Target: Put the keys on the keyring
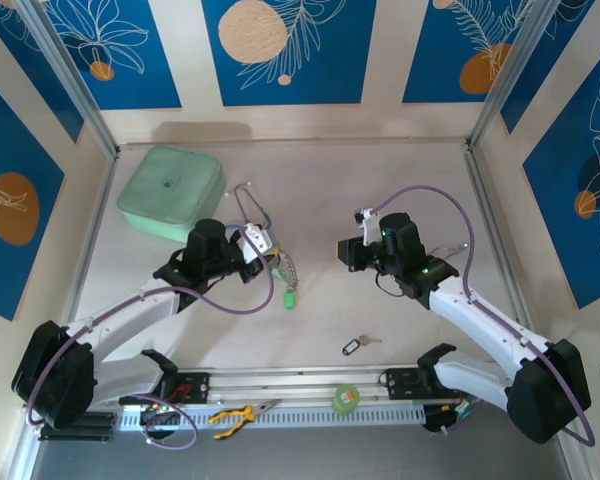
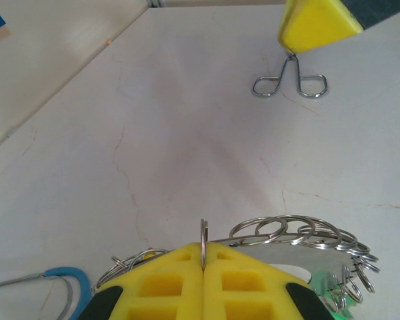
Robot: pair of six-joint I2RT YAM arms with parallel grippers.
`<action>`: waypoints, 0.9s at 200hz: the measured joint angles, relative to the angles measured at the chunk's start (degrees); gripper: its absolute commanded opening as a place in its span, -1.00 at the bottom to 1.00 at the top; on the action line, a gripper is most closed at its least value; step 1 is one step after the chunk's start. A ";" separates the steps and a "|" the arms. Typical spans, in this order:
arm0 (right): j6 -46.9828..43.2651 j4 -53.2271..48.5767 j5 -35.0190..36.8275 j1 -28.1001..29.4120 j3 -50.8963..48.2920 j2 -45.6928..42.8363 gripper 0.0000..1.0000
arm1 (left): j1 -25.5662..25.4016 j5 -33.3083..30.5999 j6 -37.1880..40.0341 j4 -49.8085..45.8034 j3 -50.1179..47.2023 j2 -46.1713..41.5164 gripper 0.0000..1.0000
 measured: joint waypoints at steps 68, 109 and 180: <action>21.97 -30.51 10.08 6.49 3.21 3.39 -0.42 | -0.11 0.50 1.31 1.42 -2.01 -1.33 -1.00; 32.63 -40.24 11.72 14.03 3.19 5.57 -0.27 | -0.76 0.52 2.25 1.90 -2.89 -2.19 -1.00; 45.20 -41.20 10.43 20.92 1.99 13.14 -0.10 | -1.77 0.68 3.34 2.78 -3.45 -2.38 -1.00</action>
